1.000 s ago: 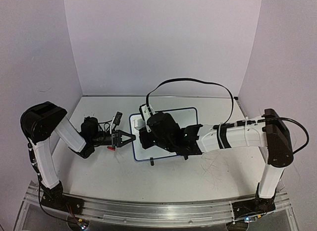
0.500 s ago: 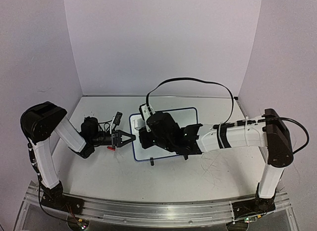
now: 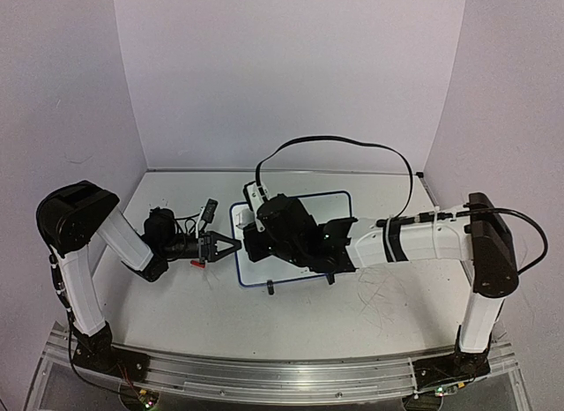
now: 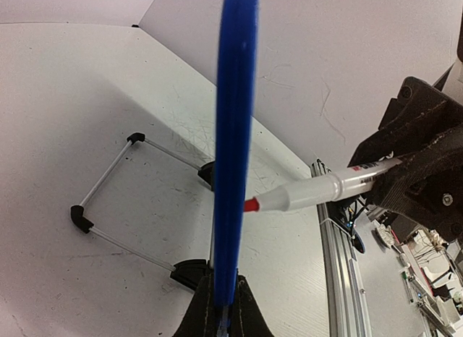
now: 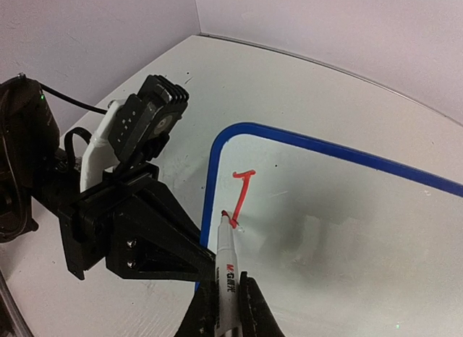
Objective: Write a sentence on the whiteboard
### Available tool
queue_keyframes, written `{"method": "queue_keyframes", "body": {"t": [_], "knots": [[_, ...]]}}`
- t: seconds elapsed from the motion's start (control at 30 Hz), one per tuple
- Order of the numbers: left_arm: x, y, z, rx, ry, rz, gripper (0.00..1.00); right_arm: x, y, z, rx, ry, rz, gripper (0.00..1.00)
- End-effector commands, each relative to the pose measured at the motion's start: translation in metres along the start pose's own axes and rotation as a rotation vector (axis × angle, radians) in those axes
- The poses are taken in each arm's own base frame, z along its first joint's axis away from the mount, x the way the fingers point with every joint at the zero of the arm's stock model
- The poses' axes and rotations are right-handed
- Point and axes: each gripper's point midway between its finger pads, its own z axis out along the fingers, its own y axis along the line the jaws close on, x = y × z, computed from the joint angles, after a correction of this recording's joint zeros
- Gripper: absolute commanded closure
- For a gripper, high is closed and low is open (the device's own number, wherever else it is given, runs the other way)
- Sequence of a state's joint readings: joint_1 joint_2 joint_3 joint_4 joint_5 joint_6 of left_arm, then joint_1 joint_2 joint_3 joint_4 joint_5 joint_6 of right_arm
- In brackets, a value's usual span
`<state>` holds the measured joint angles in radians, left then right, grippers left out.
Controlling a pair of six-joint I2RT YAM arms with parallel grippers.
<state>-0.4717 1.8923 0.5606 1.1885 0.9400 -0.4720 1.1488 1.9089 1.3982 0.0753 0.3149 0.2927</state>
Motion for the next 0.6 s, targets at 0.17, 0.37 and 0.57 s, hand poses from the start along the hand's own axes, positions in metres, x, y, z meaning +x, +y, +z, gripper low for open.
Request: {"method": "queue_keyframes", "body": {"t": [0.17, 0.37, 0.57], "knots": [[-0.001, -0.01, -0.003, 0.032, 0.004, 0.004, 1.0, -0.022, -0.013, -0.033, -0.017, -0.073, 0.046, 1.0], [0.0, -0.01, -0.004, 0.031, 0.005, 0.001, 1.0, -0.022, -0.015, -0.023, -0.003, -0.073, 0.05, 1.0], [-0.001, -0.01, -0.004, 0.033, 0.004, 0.004, 1.0, -0.028, -0.018, -0.018, 0.02, -0.087, 0.041, 1.0]]}}
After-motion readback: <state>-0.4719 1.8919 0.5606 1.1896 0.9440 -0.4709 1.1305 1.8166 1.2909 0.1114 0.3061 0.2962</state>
